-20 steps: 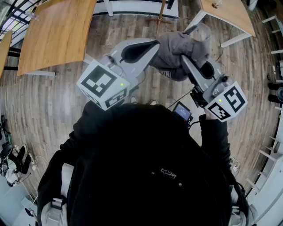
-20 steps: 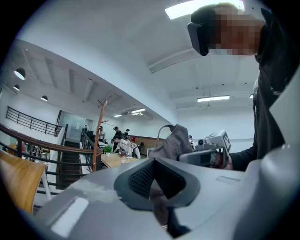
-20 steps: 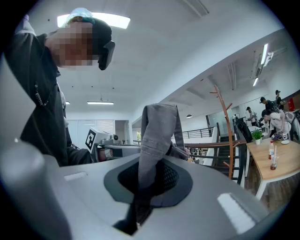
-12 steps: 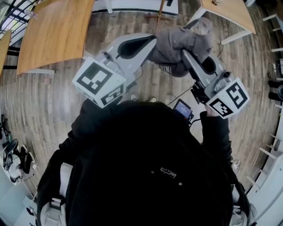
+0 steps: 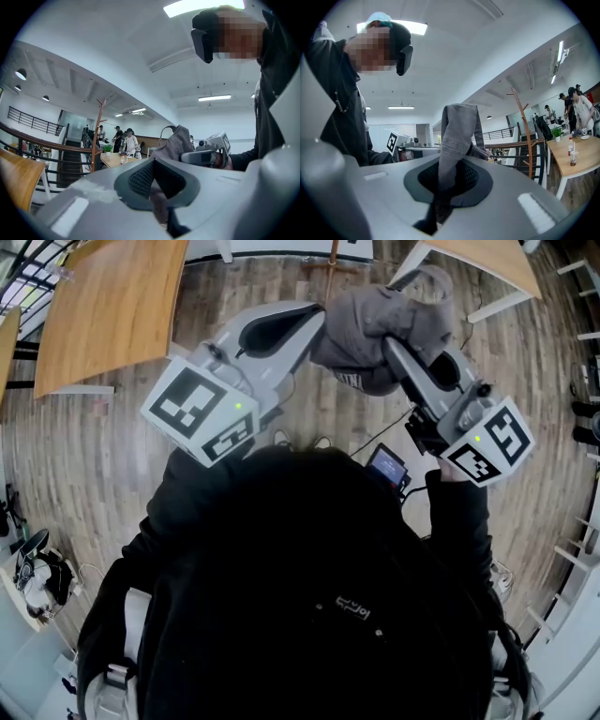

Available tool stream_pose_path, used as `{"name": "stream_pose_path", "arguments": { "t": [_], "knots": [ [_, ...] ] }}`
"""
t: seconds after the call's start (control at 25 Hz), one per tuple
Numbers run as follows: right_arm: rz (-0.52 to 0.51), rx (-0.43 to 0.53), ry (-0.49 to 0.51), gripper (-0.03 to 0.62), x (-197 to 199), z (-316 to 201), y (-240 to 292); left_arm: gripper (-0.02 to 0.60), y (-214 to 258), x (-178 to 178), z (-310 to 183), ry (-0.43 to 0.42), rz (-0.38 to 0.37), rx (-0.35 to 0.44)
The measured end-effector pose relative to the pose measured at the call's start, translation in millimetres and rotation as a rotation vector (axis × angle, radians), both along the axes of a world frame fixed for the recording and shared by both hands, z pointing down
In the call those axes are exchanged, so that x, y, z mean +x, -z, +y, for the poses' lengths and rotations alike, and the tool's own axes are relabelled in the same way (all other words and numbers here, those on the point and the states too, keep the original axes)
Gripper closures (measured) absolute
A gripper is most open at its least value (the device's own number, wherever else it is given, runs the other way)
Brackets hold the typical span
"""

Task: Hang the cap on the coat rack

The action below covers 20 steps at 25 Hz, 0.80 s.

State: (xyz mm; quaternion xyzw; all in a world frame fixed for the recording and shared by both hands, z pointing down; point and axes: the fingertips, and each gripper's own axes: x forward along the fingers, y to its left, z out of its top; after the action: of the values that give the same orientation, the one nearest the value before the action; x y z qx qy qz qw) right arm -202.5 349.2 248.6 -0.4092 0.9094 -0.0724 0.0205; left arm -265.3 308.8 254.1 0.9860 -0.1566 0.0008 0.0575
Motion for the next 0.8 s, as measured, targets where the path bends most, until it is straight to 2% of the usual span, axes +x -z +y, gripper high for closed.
{"name": "stream_pose_path", "arguments": {
  "t": [0.28,0.56,0.8],
  "knots": [
    [-0.048,0.002,0.024,0.565,40,31,-7,0.578,-9,44,38,-0.009,-0.027,-0.019],
    [-0.078,-0.016,0.023,0.565,59,37,-17,0.578,-18,61,42,0.001,-0.046,-0.033],
    [-0.083,-0.015,-0.001,0.565,79,48,-21,0.578,-19,83,53,-0.037,-0.061,-0.019]
  ]
}}
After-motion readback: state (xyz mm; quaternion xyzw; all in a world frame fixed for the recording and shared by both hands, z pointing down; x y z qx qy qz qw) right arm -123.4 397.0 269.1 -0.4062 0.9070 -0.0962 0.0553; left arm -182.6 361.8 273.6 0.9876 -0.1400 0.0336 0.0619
